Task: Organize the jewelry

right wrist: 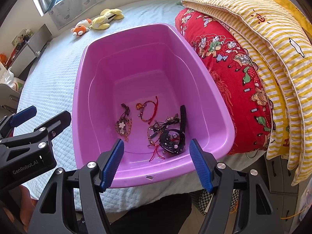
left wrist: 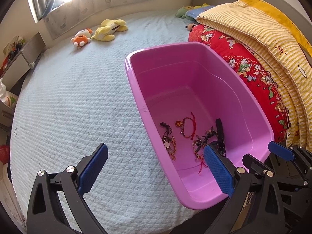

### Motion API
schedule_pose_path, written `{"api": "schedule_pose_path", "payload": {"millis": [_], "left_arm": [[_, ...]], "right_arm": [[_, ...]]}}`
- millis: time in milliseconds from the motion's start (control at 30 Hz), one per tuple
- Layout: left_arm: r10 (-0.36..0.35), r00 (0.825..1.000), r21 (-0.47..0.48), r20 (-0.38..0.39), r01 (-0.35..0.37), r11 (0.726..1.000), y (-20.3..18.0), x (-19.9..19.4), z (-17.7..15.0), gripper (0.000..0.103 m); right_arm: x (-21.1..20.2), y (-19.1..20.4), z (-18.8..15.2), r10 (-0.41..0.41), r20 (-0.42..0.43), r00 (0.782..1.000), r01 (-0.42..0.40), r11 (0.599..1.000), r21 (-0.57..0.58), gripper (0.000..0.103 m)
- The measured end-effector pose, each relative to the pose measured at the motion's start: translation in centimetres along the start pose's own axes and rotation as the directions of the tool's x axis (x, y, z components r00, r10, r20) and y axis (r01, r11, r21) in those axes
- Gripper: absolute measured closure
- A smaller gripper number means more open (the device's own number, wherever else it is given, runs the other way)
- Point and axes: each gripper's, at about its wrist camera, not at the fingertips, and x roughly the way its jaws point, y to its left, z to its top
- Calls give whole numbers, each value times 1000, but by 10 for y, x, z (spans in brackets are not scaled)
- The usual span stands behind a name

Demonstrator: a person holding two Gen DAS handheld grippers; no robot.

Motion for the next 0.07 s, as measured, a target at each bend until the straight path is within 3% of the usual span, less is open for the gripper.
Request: {"api": "schedule_pose_path", "payload": {"millis": [67], "left_arm": [[-1,1000,-1,-1,1,1000,1,0,0,6]], "right_arm": [[1,0,0,0,-2,1000,0,1000,-1,36]]}}
